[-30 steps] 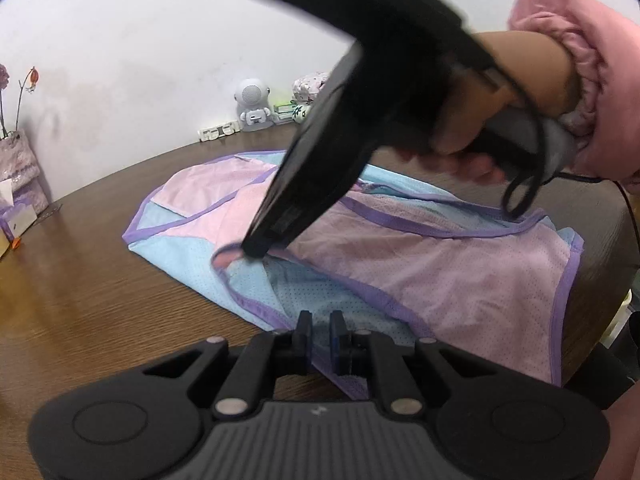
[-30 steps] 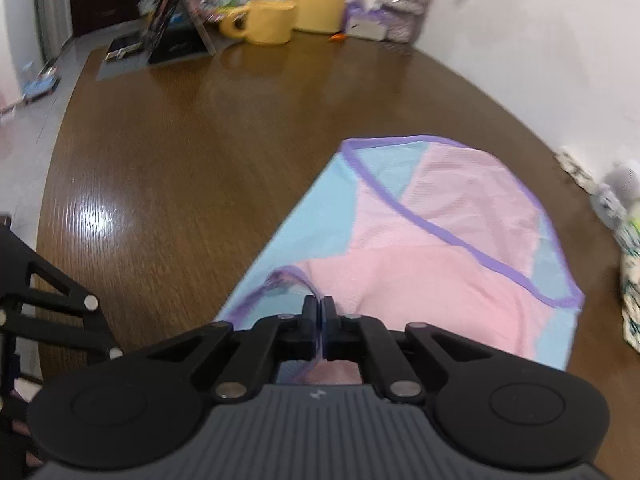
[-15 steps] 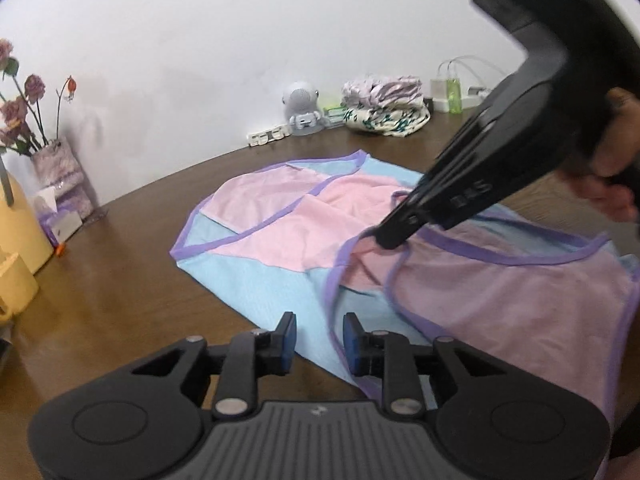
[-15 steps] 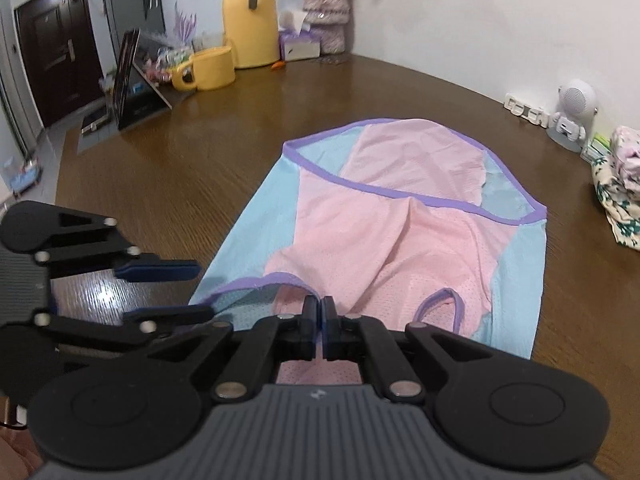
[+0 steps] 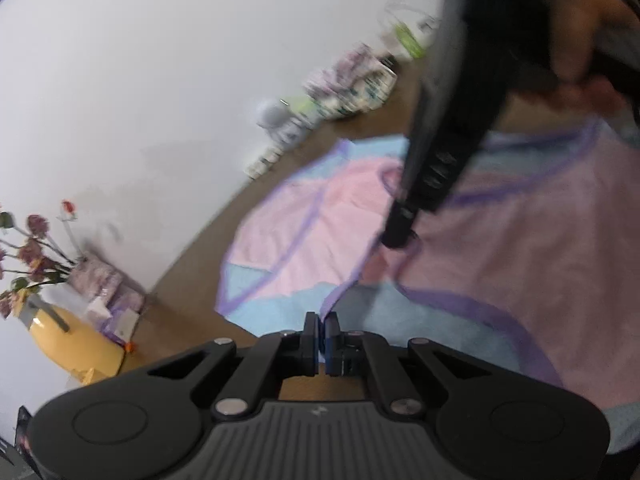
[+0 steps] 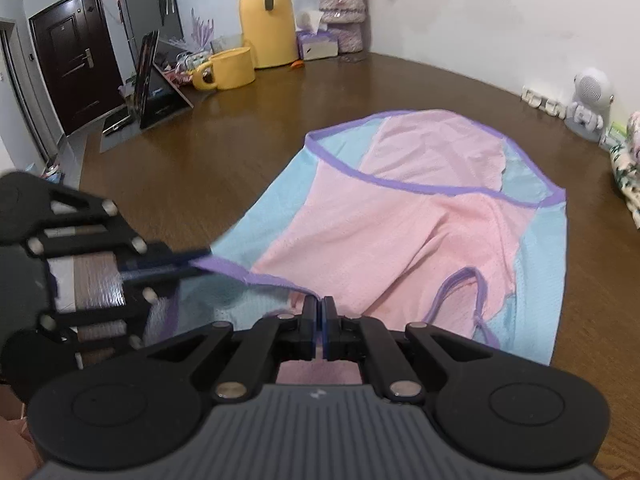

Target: Fold clothes

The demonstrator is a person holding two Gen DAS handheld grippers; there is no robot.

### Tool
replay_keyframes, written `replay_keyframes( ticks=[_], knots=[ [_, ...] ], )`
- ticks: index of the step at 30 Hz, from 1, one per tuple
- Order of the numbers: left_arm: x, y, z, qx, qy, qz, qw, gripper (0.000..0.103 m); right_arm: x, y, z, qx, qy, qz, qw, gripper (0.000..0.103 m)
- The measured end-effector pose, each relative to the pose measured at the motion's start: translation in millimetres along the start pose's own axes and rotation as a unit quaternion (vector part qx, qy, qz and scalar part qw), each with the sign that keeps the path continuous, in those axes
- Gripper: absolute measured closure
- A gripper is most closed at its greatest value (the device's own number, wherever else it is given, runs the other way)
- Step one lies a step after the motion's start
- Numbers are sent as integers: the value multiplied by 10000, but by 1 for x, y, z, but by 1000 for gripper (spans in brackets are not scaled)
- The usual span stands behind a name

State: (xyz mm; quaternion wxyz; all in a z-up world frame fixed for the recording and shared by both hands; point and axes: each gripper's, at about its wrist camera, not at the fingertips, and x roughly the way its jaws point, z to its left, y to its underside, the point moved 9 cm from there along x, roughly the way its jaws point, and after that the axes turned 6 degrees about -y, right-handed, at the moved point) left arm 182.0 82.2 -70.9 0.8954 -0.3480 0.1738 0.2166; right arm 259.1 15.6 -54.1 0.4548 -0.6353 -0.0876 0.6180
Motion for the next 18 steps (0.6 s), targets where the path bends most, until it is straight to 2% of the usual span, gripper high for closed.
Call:
replay_keyframes(
  ticks=[5, 9, 13, 16, 17, 18],
  knots=[
    [11, 12, -10, 168, -8, 273, 9995, 99, 4, 5, 5, -104, -111, 77, 9999, 101],
    [6, 10, -2, 42, -230, 231, 9995, 99, 1, 2, 11, -206, -207, -19, 9996, 101],
    [9, 16, -9, 96, -135, 381, 9991, 100, 10, 6, 14, -257, -266, 111, 9993, 100],
    [2, 14, -4, -281, 15, 381, 9989, 84, 2, 5, 11, -78, -407, -27, 9991, 89],
    [-2, 13, 2, -502, 52, 335, 9982, 66, -6, 4, 7, 18, -455, -115, 9989, 76],
    [-7, 12, 8, -727, 72, 267, 9970, 48, -15, 4, 3, 115, -502, -203, 9985, 68]
  ],
)
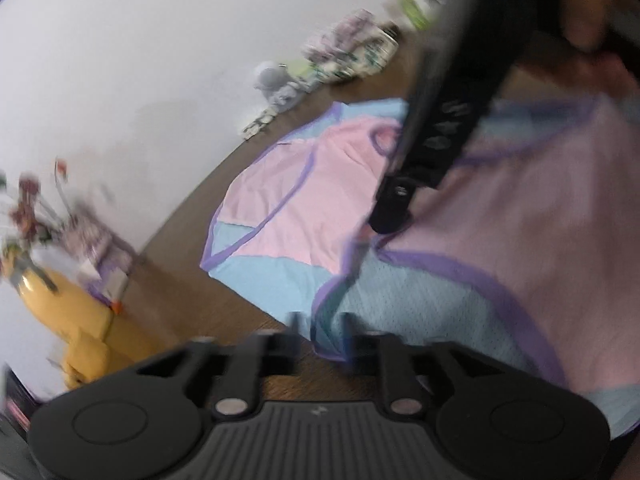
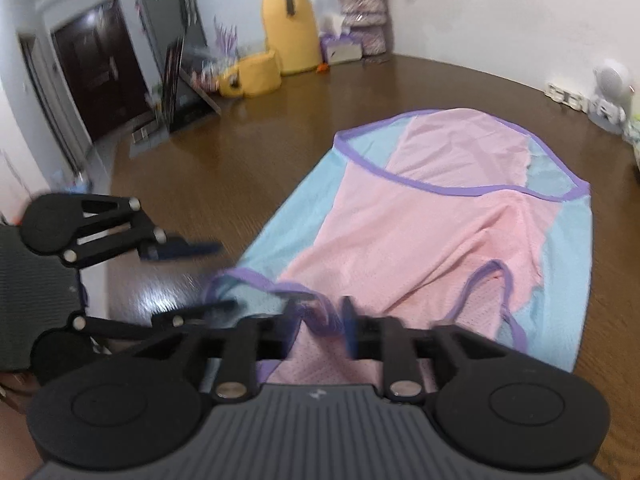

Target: Fold clothes

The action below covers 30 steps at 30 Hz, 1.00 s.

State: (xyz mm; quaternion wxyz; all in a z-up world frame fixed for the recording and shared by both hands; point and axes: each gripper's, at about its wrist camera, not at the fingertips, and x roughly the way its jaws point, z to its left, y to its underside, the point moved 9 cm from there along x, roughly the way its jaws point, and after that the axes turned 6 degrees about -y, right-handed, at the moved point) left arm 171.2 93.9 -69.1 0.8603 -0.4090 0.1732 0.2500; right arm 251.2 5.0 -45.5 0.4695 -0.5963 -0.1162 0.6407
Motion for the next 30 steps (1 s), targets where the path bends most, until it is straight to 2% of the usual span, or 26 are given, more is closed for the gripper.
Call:
replay_keyframes(
  ticks=[2, 7, 10, 12, 14, 17, 18, 20, 21, 26, 30],
  knots=[
    [-10, -3, 11, -402, 71, -159, 9990, 45, -16, -1, -7, 106, 17, -134, 9999, 68],
    [-27, -18, 21, -927, 440, -506, 9934, 45, -41, 6, -47, 12, 979, -13, 9952, 68],
    [-22, -34, 12, -934, 586, -647, 9918, 51, -36, 1, -68, -347, 1511, 248, 9876, 70],
    [-16, -42, 0, -852, 777, -624, 9914, 70, -24, -3, -72, -579, 1607, 401, 9845, 75],
    [-9, -44, -11, -772, 965, -557, 9908, 81, -10, -8, -75, -801, 1629, 542, 9819, 77],
    [2, -39, -22, -716, 1104, -411, 9905, 83, 8, -10, -81, -977, 1772, 738, 9765, 80],
    [6, -36, -23, -718, 1107, -344, 9907, 83, 12, -8, -84, -967, 1769, 824, 9760, 89],
    [13, -31, -25, -731, 1125, -208, 9907, 83, 13, -5, -85, -997, 1742, 935, 9752, 99],
    [14, -29, -25, -746, 1133, -184, 9906, 83, 10, -5, -83, -1042, 1720, 954, 9749, 99],
    [13, -26, -24, -847, 1146, -152, 9897, 83, -30, -7, -86, -1536, 2249, 878, 9582, 99],
    [12, -26, -24, -901, 1123, -145, 9895, 85, -22, 12, -91, -1535, 2164, 1229, 9563, 99]
  ],
)
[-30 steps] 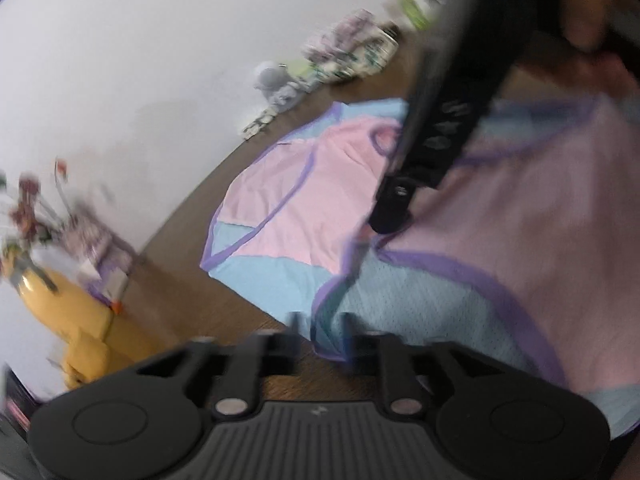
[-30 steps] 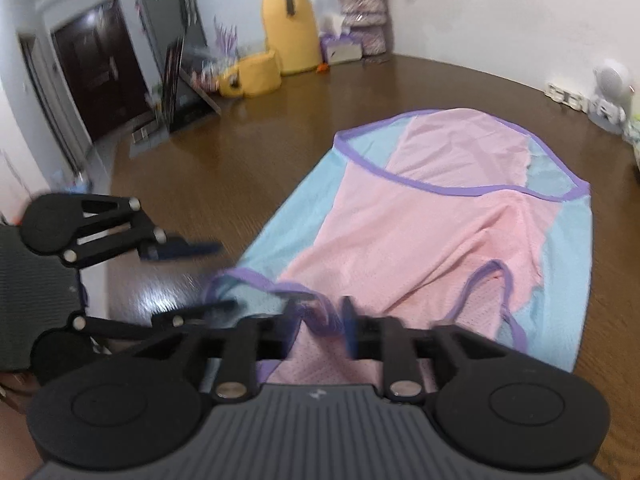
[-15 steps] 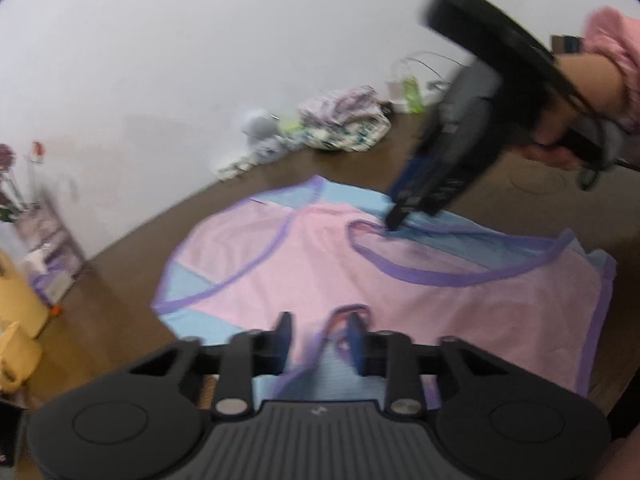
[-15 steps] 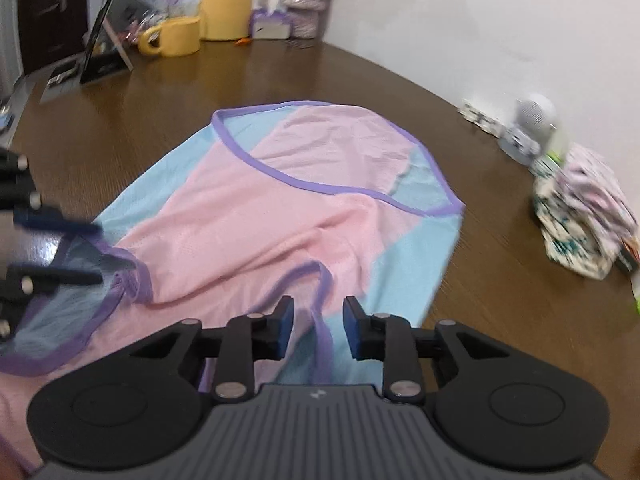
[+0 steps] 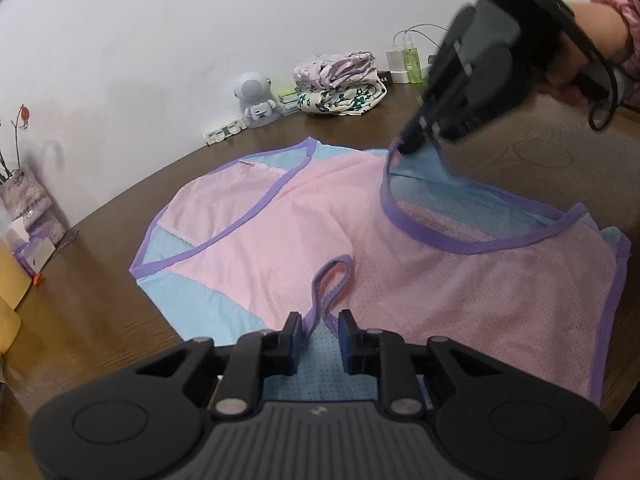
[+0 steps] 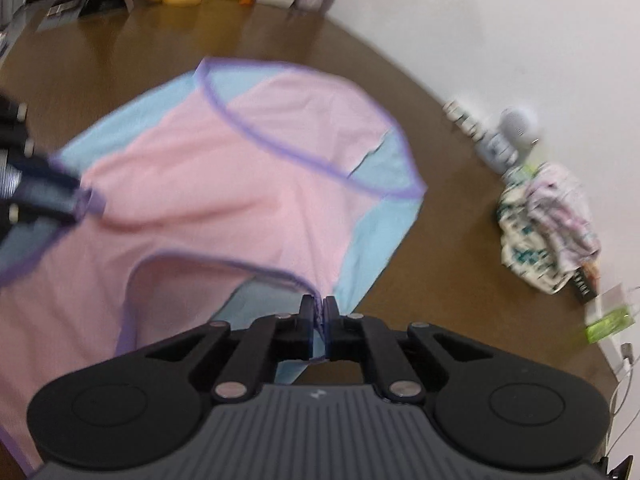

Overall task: Fold clothes
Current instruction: 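Lift the trim with the right gripper while the left gripper pinches the garment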

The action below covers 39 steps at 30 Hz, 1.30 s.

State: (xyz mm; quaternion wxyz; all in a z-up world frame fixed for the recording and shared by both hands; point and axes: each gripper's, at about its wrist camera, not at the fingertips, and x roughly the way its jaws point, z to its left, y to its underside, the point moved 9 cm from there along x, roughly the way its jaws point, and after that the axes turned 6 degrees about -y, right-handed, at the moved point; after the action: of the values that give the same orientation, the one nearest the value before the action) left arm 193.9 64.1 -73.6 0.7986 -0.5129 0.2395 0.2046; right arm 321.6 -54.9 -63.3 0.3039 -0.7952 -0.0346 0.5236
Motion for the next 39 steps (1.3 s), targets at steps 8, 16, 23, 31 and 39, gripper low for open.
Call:
replay_keyframes(
  ticks=[8, 16, 23, 31, 39],
  knots=[
    [-16, -9, 6, -88, -24, -345, 9994, 77, -41, -8, 9, 1192, -1207, -839, 9819, 82],
    [-12, -6, 12, -190, -183, -238, 9994, 77, -1, -15, 47, 1826, -2254, -345, 9564, 90],
    [-9, -3, 15, -162, -312, -208, 9992, 77, -34, 15, 44, 1936, -2177, -260, 9563, 102],
    [-1, 4, 17, -157, -575, -29, 9982, 77, -52, 27, 47, 2011, -2114, -369, 9558, 89],
    [3, -7, 21, -102, -694, -227, 9973, 77, -37, 7, -9, 1559, -376, -653, 9849, 84]
  ],
)
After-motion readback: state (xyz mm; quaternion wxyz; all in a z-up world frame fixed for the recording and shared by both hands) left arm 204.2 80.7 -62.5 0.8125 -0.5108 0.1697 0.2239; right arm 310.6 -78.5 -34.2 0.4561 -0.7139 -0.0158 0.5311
